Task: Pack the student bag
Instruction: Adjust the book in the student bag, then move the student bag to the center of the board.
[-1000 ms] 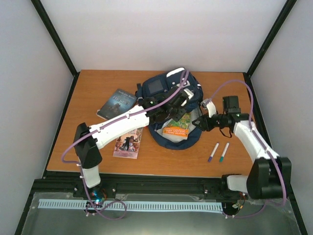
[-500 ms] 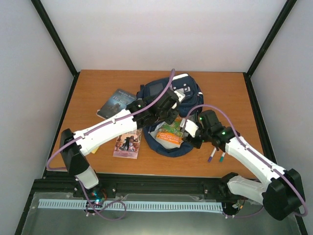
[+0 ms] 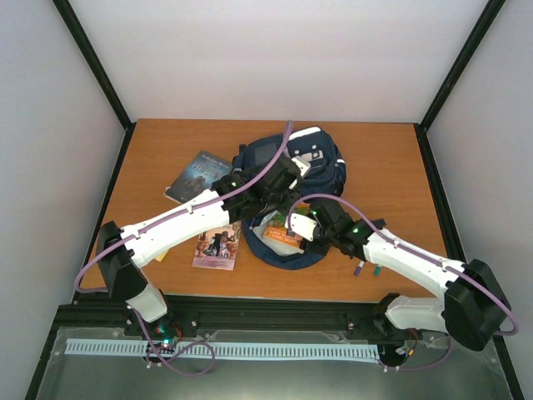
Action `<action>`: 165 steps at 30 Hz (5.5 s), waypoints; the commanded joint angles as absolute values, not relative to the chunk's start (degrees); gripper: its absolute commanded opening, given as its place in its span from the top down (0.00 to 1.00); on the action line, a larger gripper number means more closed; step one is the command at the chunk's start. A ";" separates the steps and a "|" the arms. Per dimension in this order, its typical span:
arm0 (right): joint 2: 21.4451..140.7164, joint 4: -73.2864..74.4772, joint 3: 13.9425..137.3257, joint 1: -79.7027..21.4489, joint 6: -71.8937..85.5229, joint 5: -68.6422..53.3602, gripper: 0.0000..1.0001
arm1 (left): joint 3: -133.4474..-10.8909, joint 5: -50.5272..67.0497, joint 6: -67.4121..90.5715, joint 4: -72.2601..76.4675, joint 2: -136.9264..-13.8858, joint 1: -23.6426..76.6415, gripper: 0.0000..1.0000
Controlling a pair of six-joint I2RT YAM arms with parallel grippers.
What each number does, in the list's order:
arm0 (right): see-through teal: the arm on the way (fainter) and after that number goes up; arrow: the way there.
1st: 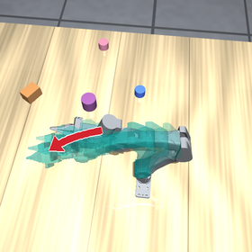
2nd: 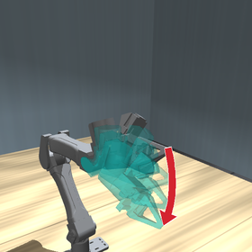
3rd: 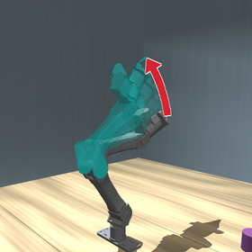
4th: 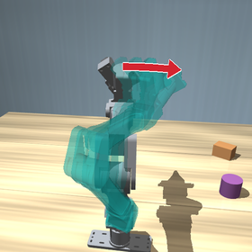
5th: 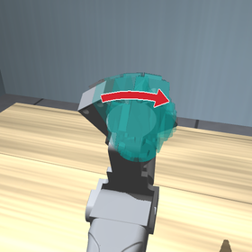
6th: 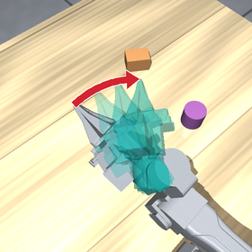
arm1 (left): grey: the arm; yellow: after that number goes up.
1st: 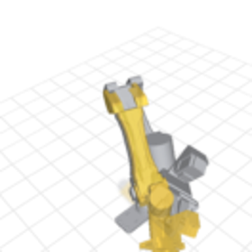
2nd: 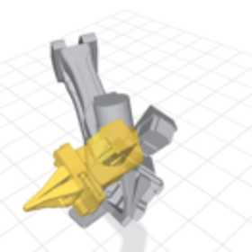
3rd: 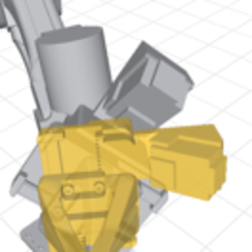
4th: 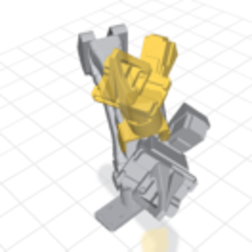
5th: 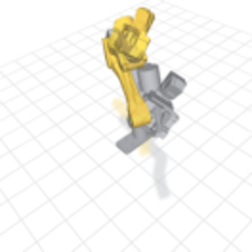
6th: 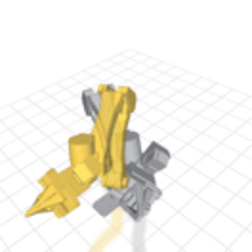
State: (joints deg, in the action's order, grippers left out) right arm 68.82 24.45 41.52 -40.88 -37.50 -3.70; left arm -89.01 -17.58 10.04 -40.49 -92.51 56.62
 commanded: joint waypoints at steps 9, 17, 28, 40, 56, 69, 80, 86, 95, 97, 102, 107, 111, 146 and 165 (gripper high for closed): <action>74.91 19.23 38.69 -43.59 -43.81 0.05 0.41 | -90.34 -19.28 11.91 -37.06 -88.99 56.60 0.99; 79.11 14.75 39.01 -43.51 -44.63 7.08 0.41 | -89.26 -18.96 11.39 -37.18 -87.86 56.60 0.99; 73.06 24.89 42.31 -43.66 -45.64 -3.27 0.36 | -88.00 -17.86 10.77 -36.75 -87.78 56.56 0.99; 79.08 21.60 40.97 -44.52 -45.10 0.70 0.30 | -87.32 -17.76 10.55 -36.65 -87.53 56.60 0.99; 78.28 10.16 42.23 -38.68 -50.97 18.99 0.33 | -86.71 -16.20 10.01 -36.52 -87.18 56.58 0.99; 76.52 14.23 39.50 -43.20 -51.70 9.86 0.34 | -86.99 -16.41 9.69 -36.26 -88.13 56.60 0.99; 85.18 -0.78 37.83 -43.11 -59.93 20.04 0.37 | -87.62 -15.91 9.58 -37.09 -88.50 56.60 0.99; 86.02 -5.90 39.58 -37.09 -61.78 21.90 0.43 | -87.17 -15.99 9.34 -37.44 -87.99 56.60 0.99; 84.59 -2.63 38.83 -35.93 -54.04 20.47 0.43 | -87.17 -15.63 9.14 -37.51 -88.87 56.60 0.99; 82.26 1.05 38.07 -36.00 -52.63 17.97 0.42 | -87.11 -15.56 9.14 -37.60 -89.34 56.60 0.99; 73.64 13.00 36.58 -36.31 -49.94 9.76 0.39 | -88.50 -12.20 10.29 -40.22 -89.44 56.59 0.48; 66.01 22.66 36.38 -36.30 -48.25 3.39 0.38 | -84.31 -13.74 15.55 -38.74 -83.79 55.07 0.18; 60.91 30.58 36.93 -36.30 -46.92 -2.34 0.38 | -78.52 -16.80 24.21 -37.94 -80.76 48.65 0.09; 43.89 40.25 39.62 -30.68 -33.25 -14.68 0.28 | -96.10 10.37 41.26 -24.55 -122.60 32.84 0.11; 51.75 38.42 37.28 -30.56 -39.30 -12.39 0.25 | -84.47 -6.62 34.04 -33.00 -105.69 32.78 0.11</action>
